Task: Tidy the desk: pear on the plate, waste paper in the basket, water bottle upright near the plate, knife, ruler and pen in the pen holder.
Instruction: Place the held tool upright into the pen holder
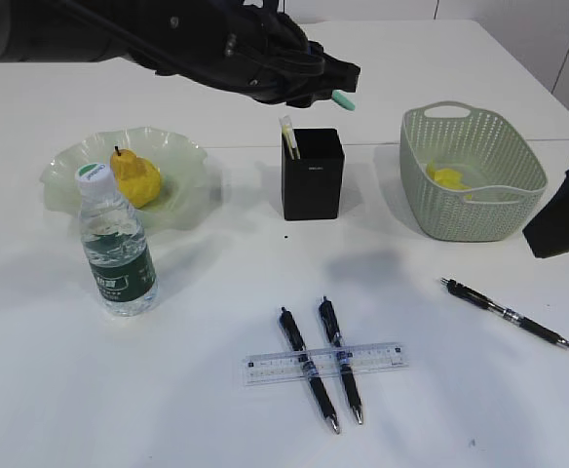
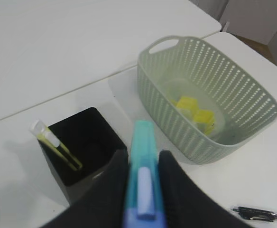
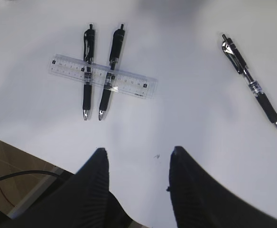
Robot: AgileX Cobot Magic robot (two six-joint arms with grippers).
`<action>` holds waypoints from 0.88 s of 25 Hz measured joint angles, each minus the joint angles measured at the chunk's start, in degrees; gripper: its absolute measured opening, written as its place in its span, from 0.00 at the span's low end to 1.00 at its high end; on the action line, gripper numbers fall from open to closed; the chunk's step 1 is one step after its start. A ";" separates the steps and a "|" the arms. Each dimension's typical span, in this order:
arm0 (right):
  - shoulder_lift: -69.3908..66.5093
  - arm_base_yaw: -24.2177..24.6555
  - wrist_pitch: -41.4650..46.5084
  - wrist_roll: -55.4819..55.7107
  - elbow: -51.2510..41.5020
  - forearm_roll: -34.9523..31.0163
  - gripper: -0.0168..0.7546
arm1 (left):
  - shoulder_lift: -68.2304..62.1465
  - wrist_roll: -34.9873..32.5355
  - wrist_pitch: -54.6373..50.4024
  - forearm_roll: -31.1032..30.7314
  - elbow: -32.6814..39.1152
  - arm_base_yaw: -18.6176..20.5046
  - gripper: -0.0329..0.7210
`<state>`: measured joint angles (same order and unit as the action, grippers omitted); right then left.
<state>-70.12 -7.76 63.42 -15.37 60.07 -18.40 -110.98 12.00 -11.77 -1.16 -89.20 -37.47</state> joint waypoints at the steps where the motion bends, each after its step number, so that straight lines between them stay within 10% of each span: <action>1: 0.00 0.00 0.00 0.00 0.00 0.03 0.43 | -1.07 0.00 -0.87 0.00 -1.17 0.37 0.19; 22: 0.00 0.00 -1.08 0.00 0.00 0.72 0.43 | -12.61 0.00 -11.56 -6.18 -12.84 2.77 0.19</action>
<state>-70.12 -7.76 62.34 -15.37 60.07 -17.68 -123.58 12.00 -23.34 -7.34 -102.04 -34.70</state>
